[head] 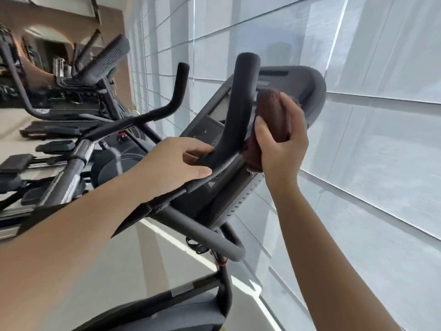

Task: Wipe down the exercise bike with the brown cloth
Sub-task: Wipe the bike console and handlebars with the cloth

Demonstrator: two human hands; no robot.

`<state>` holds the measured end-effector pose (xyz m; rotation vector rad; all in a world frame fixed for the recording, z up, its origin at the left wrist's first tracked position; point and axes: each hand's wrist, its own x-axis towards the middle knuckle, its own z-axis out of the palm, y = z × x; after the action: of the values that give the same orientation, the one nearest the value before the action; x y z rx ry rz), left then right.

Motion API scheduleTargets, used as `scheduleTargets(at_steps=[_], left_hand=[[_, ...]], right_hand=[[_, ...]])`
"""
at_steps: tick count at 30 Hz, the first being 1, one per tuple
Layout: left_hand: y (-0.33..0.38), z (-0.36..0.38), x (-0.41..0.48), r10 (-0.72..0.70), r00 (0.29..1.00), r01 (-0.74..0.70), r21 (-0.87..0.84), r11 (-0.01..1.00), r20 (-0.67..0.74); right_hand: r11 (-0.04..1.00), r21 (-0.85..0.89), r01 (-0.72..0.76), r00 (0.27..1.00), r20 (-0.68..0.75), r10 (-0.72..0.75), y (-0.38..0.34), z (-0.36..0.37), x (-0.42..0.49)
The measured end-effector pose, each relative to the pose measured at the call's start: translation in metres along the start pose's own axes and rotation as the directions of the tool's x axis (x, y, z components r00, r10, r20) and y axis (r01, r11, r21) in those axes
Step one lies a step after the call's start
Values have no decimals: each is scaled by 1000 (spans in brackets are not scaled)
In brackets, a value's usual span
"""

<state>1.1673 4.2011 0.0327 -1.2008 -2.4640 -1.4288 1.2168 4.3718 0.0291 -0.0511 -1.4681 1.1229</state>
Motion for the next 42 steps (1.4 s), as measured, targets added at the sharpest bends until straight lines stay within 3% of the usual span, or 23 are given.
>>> scheduleTargets(at_steps=[6, 10, 13, 16, 19, 27, 30, 33, 39, 42], left_hand=[[0, 3, 5, -130, 989, 122, -112, 986, -66], [6, 0, 10, -256, 966, 248, -166, 954, -29], [9, 0, 10, -321, 947, 309, -212, 927, -24], [11, 4, 6, -337, 939, 315, -226, 922, -66], [13, 8, 4, -349, 933, 321, -241, 916, -86], [21, 16, 2, -388, 909, 340, -271, 901, -151], [24, 20, 2, -400, 895, 340, -277, 899, -199], [25, 23, 0, -412, 883, 336, -310, 889, -225], [22, 26, -1, -420, 862, 332, -313, 890, -282], [23, 25, 0, -429, 858, 350, -290, 891, -283]], right_hand=[[976, 218, 11, 997, 76, -28, 21, 16, 14], [958, 286, 13, 985, 162, -62, 47, 4, -35], [941, 338, -4, 976, 206, -70, 51, -2, -22], [917, 396, 56, 984, 136, -119, 38, 4, 30], [900, 428, 82, 960, 208, -187, 21, 21, 73], [870, 489, -60, 950, 295, -101, 58, 9, 13], [862, 505, -46, 940, 313, -134, 57, 7, 29], [838, 545, 12, 956, 240, -170, 44, 20, 67], [720, 658, -219, 924, 377, -64, 59, 29, 57], [715, 637, -287, 923, 383, 29, 75, 23, 20]])
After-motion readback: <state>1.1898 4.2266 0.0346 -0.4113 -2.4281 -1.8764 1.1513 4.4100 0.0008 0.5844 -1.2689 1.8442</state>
